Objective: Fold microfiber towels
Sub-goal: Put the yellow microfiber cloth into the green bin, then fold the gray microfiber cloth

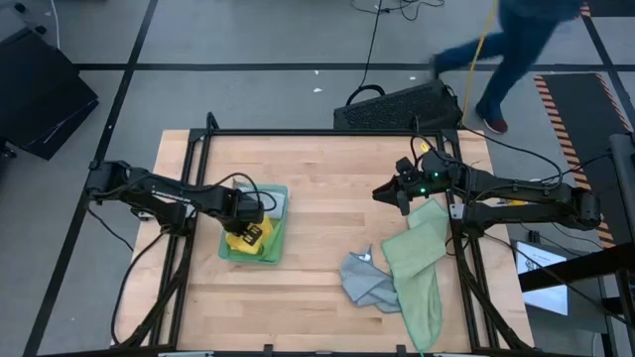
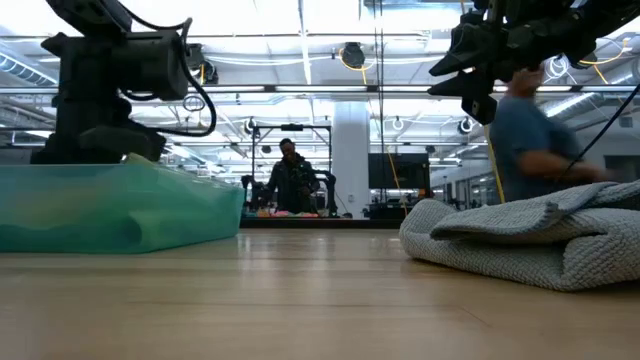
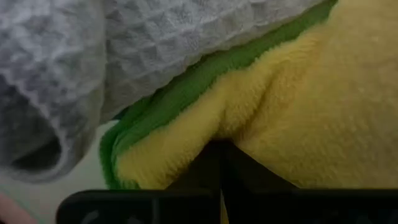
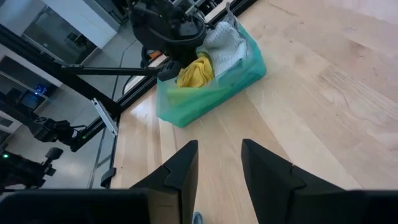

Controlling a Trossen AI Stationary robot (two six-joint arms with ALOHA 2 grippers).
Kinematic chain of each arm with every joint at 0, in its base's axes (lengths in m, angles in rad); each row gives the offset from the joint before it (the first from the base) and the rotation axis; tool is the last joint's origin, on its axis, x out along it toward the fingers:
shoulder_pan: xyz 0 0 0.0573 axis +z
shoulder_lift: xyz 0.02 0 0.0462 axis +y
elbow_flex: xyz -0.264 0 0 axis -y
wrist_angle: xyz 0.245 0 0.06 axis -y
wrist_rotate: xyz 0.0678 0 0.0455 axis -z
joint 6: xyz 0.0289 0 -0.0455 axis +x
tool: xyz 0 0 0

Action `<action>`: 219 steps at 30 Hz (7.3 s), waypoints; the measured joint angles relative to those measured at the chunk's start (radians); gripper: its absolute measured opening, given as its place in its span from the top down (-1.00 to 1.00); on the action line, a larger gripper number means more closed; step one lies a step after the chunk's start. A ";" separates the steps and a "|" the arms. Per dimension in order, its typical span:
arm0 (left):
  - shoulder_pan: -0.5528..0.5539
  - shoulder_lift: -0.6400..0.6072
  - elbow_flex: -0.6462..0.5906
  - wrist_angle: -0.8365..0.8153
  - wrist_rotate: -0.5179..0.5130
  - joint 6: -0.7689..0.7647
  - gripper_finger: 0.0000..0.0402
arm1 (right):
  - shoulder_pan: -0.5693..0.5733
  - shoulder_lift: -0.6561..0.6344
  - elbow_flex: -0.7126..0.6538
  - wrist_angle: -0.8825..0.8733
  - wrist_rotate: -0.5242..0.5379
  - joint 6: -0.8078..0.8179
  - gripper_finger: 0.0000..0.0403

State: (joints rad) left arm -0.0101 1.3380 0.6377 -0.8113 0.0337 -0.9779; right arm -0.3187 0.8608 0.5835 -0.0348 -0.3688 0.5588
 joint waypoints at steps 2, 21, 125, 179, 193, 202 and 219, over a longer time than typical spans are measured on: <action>0.003 0.002 0.002 0.001 0.004 0.012 0.96 | 0.000 0.000 0.000 0.001 0.000 -0.002 0.44; -0.067 -0.052 0.150 0.116 -0.055 -0.055 0.96 | 0.000 0.000 0.000 -0.001 0.004 0.004 0.44; -0.202 0.619 1.353 0.047 -0.132 0.428 0.99 | 0.486 -0.088 -0.001 -0.253 0.159 0.229 0.43; -0.301 0.490 1.352 -0.296 -0.279 0.463 0.85 | 0.738 0.264 0.006 0.136 0.264 0.425 0.99; -0.340 0.591 1.345 0.090 -0.491 0.664 -0.09 | 0.492 -0.059 0.013 0.105 0.006 0.577 0.99; -0.354 0.669 1.347 0.221 -0.509 0.721 -0.28 | 0.377 -0.071 0.013 0.144 -0.102 0.698 1.00; -0.313 0.681 1.347 0.171 -0.641 0.738 -0.28 | 0.296 -0.026 0.013 0.247 -0.086 0.829 1.00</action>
State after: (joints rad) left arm -0.3230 2.0191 1.9846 -0.6408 -0.6072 -0.2399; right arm -0.0231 0.8346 0.5964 0.2119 -0.4545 1.3875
